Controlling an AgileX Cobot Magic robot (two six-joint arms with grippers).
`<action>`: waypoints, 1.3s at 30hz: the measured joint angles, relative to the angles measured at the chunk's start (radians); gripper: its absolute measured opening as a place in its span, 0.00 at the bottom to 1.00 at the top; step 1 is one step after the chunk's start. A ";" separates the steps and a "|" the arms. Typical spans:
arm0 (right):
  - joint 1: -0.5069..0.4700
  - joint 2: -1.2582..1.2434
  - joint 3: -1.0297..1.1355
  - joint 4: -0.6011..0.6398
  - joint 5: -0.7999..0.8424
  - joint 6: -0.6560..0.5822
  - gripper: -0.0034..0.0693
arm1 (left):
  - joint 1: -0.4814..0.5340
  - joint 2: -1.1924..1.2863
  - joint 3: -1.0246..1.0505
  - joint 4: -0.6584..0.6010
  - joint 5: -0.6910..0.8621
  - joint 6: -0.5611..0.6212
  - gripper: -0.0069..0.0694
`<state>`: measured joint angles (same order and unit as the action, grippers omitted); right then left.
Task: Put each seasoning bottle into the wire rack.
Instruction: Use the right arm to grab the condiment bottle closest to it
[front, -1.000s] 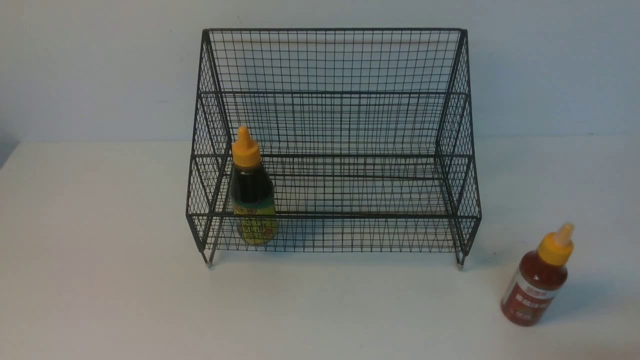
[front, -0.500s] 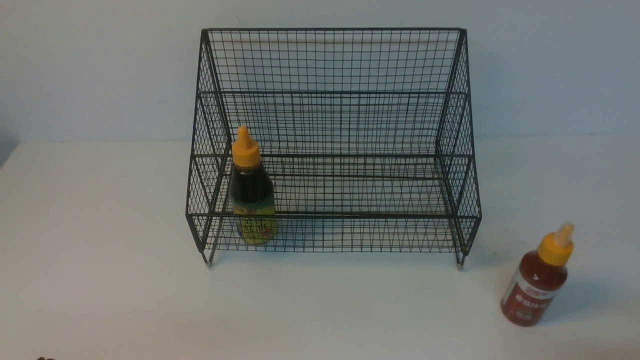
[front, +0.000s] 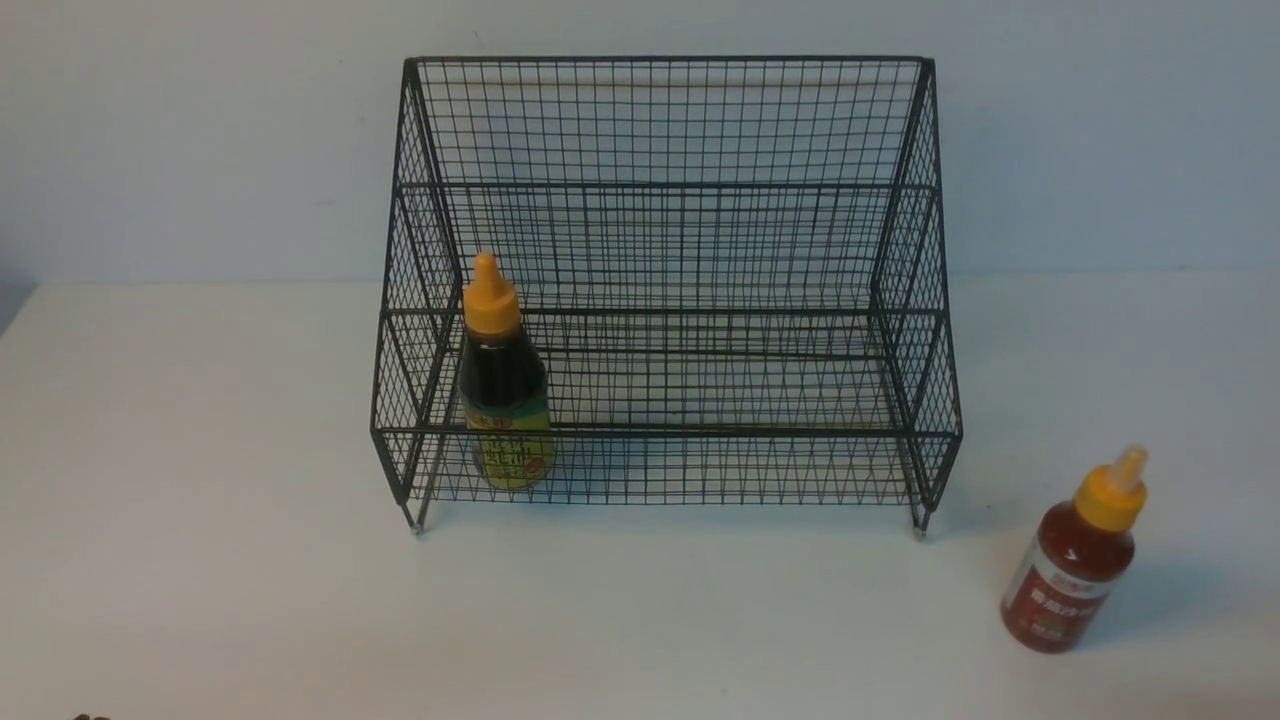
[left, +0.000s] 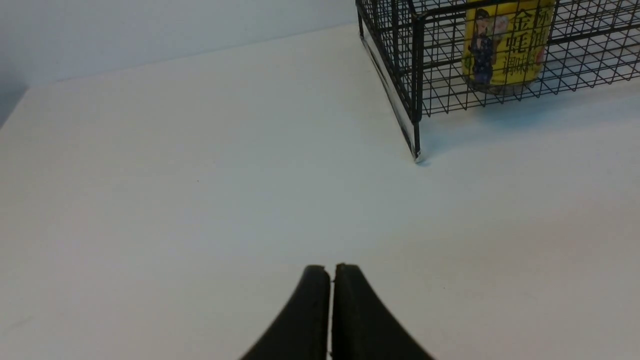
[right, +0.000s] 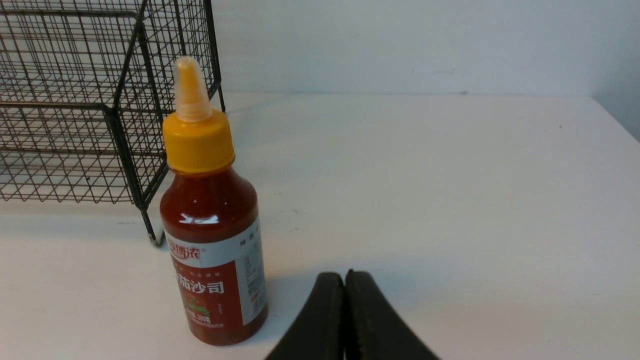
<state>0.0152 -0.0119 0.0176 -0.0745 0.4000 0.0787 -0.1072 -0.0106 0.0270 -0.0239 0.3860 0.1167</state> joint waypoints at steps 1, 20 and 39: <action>0.000 0.000 0.000 0.000 0.000 0.000 0.03 | 0.000 0.000 0.000 0.000 0.000 0.000 0.08; 0.000 0.000 0.012 0.232 -0.537 0.157 0.03 | 0.000 0.000 0.000 0.000 0.000 0.000 0.08; 0.000 0.091 -0.213 -0.061 -0.751 0.395 0.03 | 0.000 0.000 0.000 0.000 0.000 0.000 0.08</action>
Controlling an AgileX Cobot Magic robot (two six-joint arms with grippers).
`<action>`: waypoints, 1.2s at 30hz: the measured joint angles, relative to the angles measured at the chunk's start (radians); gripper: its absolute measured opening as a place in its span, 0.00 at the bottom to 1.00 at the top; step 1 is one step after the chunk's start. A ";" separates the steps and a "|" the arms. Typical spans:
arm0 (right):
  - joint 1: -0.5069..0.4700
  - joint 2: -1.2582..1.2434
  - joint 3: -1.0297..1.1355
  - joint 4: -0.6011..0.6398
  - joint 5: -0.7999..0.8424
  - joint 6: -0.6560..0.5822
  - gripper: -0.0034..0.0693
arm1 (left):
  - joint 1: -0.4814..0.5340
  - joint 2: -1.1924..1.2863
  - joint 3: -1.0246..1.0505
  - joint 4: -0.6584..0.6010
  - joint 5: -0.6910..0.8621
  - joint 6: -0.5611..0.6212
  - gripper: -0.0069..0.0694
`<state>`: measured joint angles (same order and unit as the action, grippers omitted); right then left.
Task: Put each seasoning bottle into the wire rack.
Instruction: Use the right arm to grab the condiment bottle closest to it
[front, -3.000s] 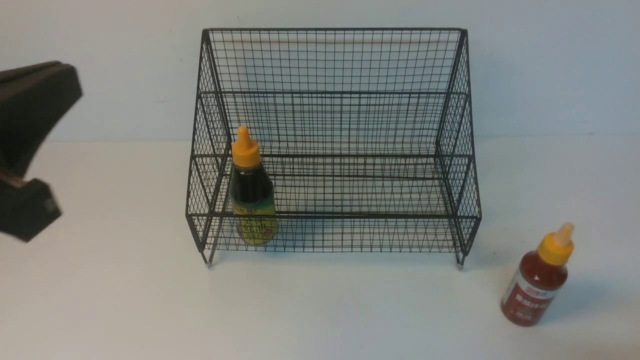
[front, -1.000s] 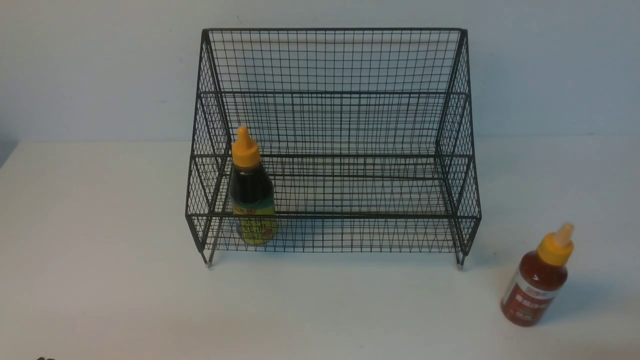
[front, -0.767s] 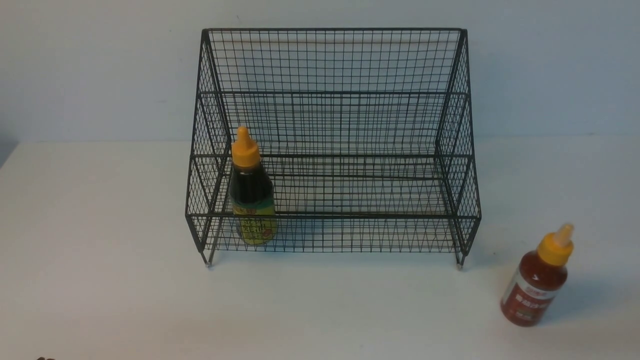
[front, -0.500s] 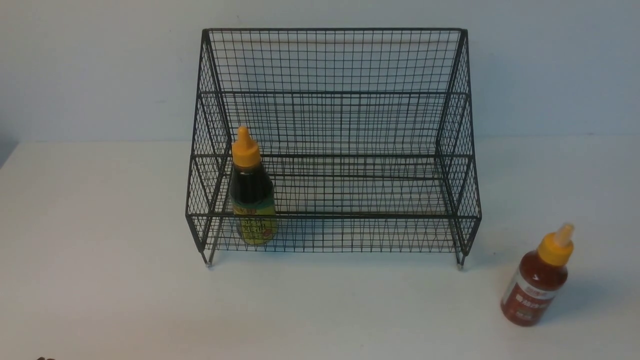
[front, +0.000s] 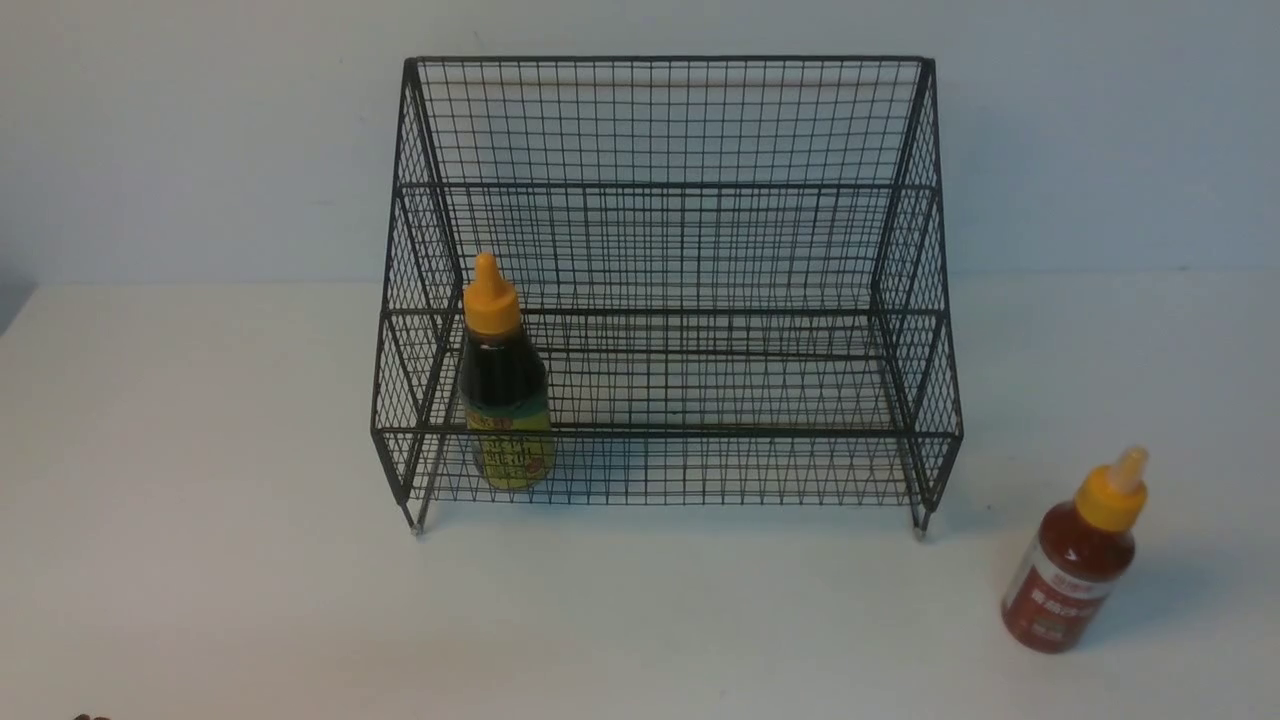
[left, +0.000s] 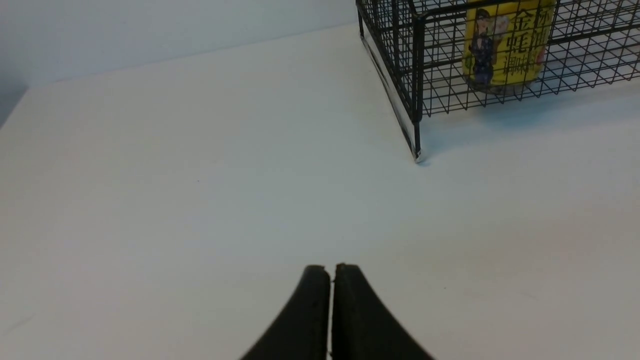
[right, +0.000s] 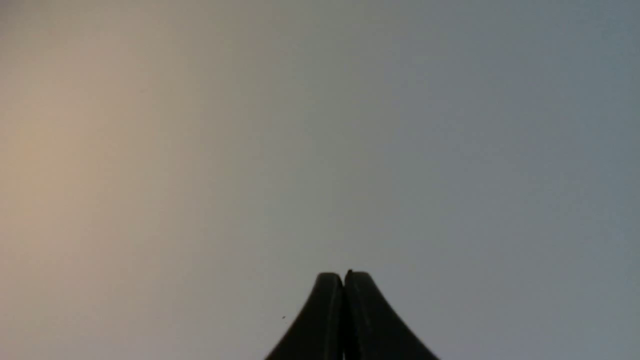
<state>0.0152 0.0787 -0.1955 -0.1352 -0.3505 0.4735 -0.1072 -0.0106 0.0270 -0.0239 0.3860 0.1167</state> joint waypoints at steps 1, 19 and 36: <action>0.000 0.058 -0.061 -0.091 0.034 0.050 0.03 | 0.000 0.000 0.000 0.000 0.000 0.000 0.08; 0.000 0.516 -0.308 -0.917 0.168 0.695 0.03 | 0.000 0.000 0.000 0.000 0.000 0.000 0.08; 0.000 0.579 0.044 -0.123 -0.126 -0.192 0.03 | 0.000 0.000 0.000 0.000 0.000 0.000 0.08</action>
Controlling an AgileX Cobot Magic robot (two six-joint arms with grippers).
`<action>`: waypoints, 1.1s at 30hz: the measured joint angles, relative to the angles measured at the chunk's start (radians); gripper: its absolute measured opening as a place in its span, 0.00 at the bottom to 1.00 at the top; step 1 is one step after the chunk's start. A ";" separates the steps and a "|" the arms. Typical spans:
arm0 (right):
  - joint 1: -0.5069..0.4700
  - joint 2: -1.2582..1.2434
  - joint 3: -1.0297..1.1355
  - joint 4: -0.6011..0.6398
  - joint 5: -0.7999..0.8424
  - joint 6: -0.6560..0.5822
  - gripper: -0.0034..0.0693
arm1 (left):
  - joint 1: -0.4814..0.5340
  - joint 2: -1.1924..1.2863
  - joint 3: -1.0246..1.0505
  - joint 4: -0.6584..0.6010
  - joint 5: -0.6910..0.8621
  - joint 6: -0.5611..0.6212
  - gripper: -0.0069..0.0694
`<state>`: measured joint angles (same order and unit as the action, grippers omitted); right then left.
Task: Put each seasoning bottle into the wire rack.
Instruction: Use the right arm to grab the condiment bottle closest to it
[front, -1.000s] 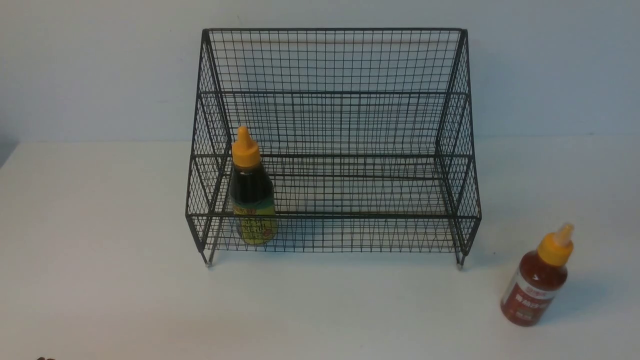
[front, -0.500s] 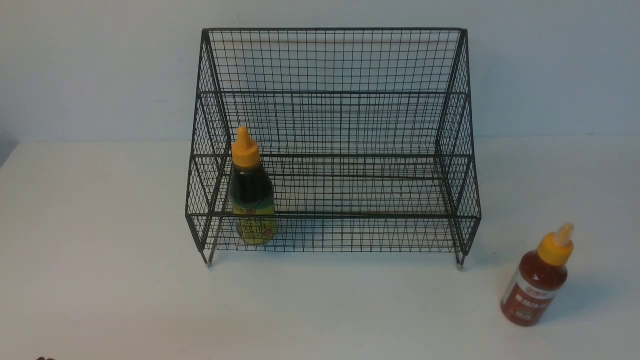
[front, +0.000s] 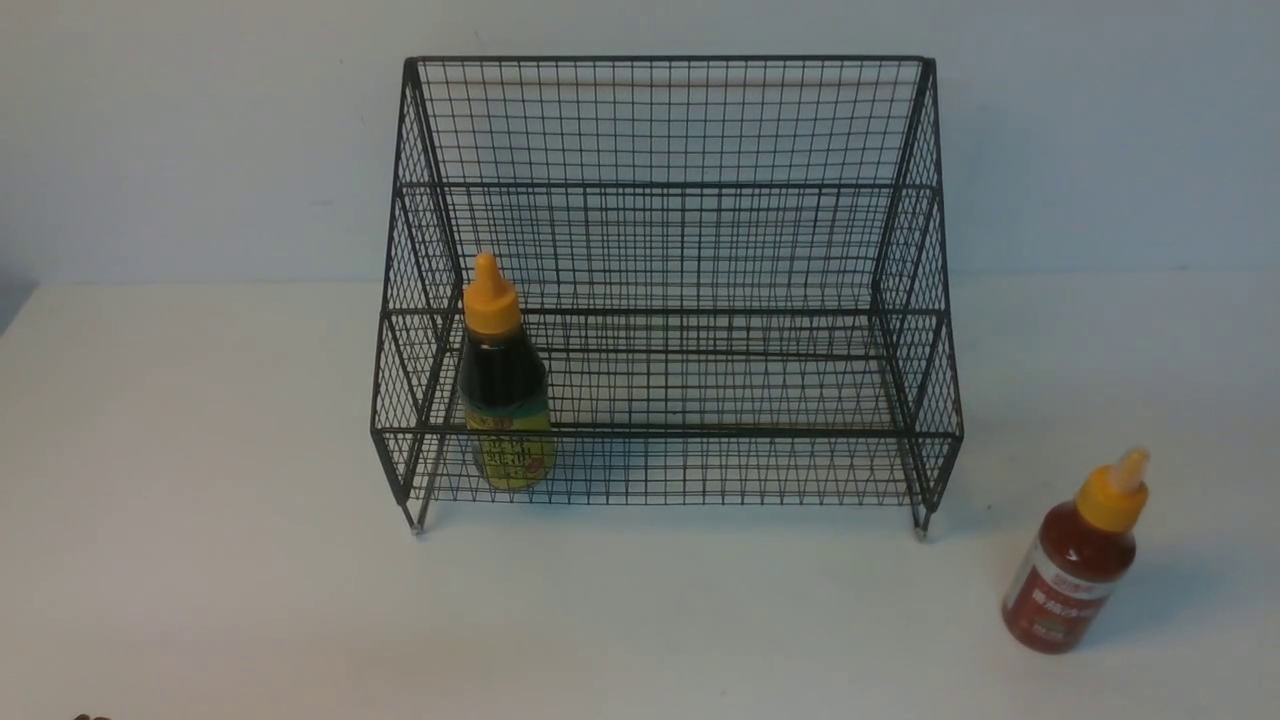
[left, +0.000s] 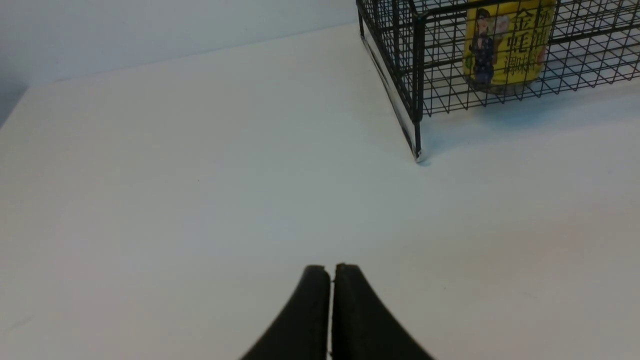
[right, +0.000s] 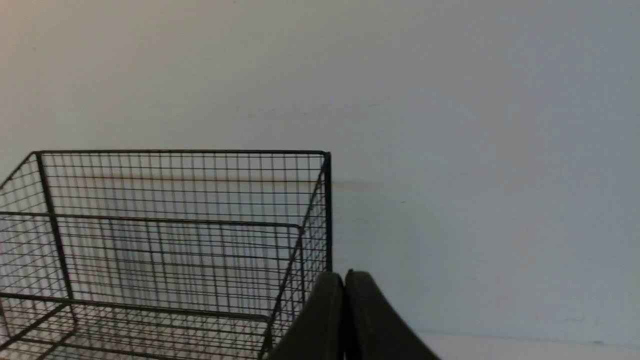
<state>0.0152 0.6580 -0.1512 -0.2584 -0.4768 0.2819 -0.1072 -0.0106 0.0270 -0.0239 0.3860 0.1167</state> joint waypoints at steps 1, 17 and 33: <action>0.000 0.000 0.019 0.034 -0.021 -0.028 0.03 | 0.000 0.000 0.000 0.000 0.000 0.000 0.08; 0.000 0.298 -0.012 0.043 -0.121 0.070 0.35 | 0.000 0.000 0.000 0.000 0.000 0.000 0.08; 0.163 0.551 -0.084 0.122 -0.142 -0.078 0.76 | 0.000 0.000 0.000 0.000 0.000 0.000 0.08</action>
<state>0.1780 1.2093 -0.2351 -0.1367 -0.6184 0.2044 -0.1072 -0.0106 0.0270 -0.0239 0.3860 0.1167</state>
